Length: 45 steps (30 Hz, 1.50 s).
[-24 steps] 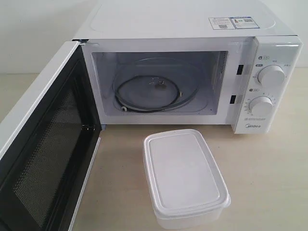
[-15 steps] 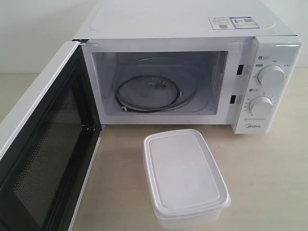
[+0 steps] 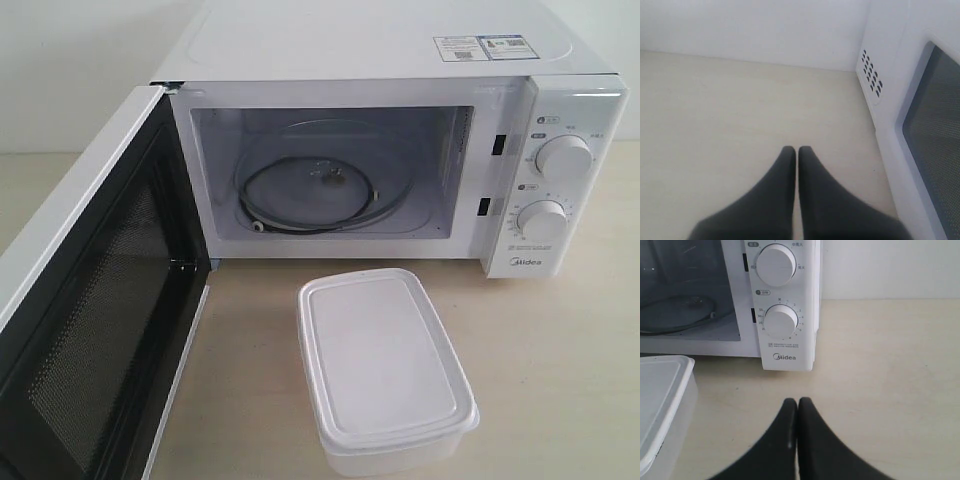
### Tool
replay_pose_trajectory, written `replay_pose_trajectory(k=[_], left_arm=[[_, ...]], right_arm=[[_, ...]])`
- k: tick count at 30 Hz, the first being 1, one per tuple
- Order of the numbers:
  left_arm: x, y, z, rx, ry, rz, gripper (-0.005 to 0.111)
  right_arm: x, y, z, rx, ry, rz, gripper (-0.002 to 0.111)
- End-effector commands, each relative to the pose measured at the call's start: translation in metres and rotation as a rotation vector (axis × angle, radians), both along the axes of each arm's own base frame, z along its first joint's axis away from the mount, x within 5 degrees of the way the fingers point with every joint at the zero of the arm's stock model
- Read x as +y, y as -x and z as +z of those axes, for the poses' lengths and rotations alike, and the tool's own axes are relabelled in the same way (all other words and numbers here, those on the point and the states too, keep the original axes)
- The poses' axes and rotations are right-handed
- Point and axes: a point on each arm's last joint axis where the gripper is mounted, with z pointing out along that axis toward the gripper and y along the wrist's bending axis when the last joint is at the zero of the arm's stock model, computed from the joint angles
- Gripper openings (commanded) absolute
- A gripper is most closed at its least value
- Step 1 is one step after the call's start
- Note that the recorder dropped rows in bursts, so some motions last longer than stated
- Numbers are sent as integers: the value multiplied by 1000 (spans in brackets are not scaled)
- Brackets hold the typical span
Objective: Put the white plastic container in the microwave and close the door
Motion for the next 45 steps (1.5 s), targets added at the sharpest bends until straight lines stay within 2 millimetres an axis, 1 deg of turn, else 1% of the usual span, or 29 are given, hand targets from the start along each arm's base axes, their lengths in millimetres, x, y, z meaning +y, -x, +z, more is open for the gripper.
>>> replay_pose_trajectory(k=[1, 6, 9, 14, 16, 17, 18, 19, 21, 23, 25, 27, 30, 32, 35, 43, 45], left_arm=[[0, 0, -1, 0, 1, 2, 4], [0, 0, -1, 0, 1, 2, 4], [0, 0, -1, 0, 1, 2, 4], [0, 0, -1, 0, 1, 2, 4], [0, 0, -1, 0, 1, 2, 4], [0, 0, -1, 0, 1, 2, 4], [0, 0, -1, 0, 1, 2, 4], [0, 0, -1, 0, 1, 2, 4], [0, 0, -1, 0, 1, 2, 4], [0, 0, -1, 0, 1, 2, 4], [0, 0, -1, 0, 1, 2, 4], [0, 0, -1, 0, 1, 2, 4], [0, 0, -1, 0, 1, 2, 4], [0, 0, -1, 0, 1, 2, 4], [0, 0, -1, 0, 1, 2, 4], [0, 0, -1, 0, 1, 2, 4], [0, 0, -1, 0, 1, 2, 4]], right_arm=[[0, 0, 2, -20, 7, -2, 0], [0, 0, 2, -20, 7, -2, 0], [0, -1, 8, -89, 7, -4, 0], [-1, -1, 35, -392, 7, -8, 0], [-1, 4, 54, -609, 7, -11, 0], [-2, 7, 62, -705, -20, -19, 0], [-4, 10, 67, -766, -64, -34, 0], [-5, 11, 70, -773, -88, -44, 0], [-6, 16, 87, -808, -55, -57, 0], [-5, 16, 105, -801, 8, -62, 0], [-5, 11, 123, -766, 65, -64, 0], [-4, 2, 139, -696, 112, -57, 0], [-3, -15, 155, -617, 130, -47, 0], [-3, -25, 159, -588, 115, -45, 0], [-4, -33, 162, -585, 115, -49, 0], [-4, -33, 164, -608, 77, -50, 0], [-4, -33, 164, -611, 26, -47, 0]])
